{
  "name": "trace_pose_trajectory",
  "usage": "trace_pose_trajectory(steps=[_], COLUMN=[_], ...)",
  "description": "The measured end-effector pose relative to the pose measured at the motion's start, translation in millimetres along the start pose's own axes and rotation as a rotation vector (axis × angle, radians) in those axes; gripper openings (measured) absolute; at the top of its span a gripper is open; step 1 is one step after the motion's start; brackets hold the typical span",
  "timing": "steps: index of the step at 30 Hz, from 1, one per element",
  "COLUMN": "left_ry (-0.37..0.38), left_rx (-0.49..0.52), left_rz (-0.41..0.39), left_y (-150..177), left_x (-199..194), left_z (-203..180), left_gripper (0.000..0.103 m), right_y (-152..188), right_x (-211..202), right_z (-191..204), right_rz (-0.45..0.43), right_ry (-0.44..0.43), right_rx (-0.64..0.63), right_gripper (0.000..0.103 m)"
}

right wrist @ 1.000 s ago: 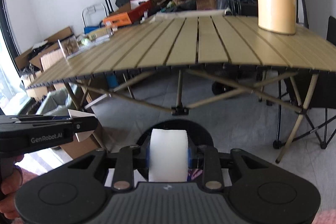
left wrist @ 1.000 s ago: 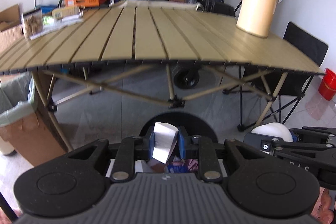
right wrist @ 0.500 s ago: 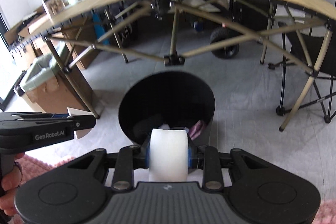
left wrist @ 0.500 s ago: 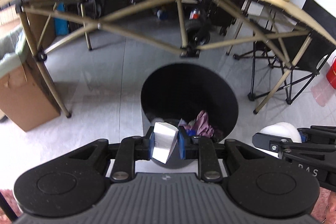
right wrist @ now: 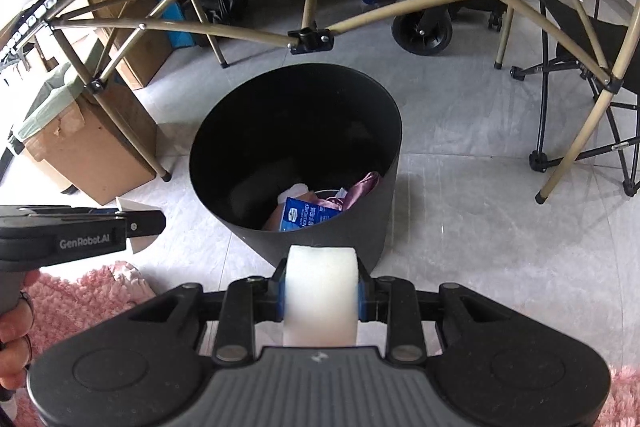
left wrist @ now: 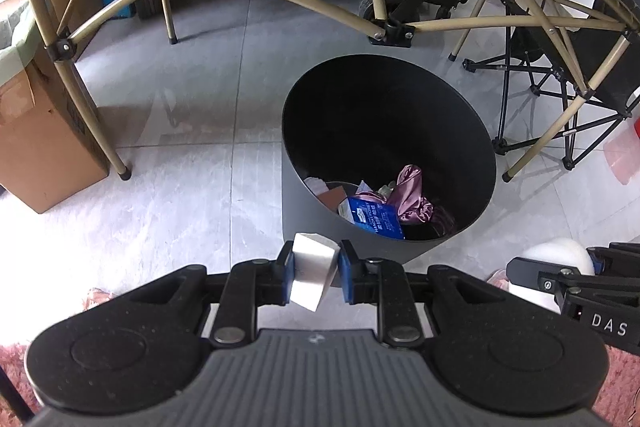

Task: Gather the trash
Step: 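Open the left tool over the black bin to drop the white paper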

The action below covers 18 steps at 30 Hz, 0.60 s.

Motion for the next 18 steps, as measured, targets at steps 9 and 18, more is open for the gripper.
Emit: trace_pose_trajectory(steps=[9,18], left_ry=[-0.001,0.017], left_rx=[-0.01,0.036], left_rz=[-0.005,-0.012], left_y=[-17,-52], left_x=[5,19], left_z=[-11,-63], left_gripper=[0.022,0.022], right_y=[-4,-16], right_x=[7,0], right_z=[-22,-69], right_rz=[0.008,-0.04], right_ry=[0.019,0.059], right_rx=[0.058,0.166], right_gripper=[0.028,0.029])
Point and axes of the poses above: each gripper's, at about its wrist camera, not at the fingertips, and x roughly the way its jaws point, z to its left, y to its underside, the point moved 4 cm from there along x, roughly the way its jaws point, and after that the axes turned 9 degrees about -y, right-handed, at the moved point
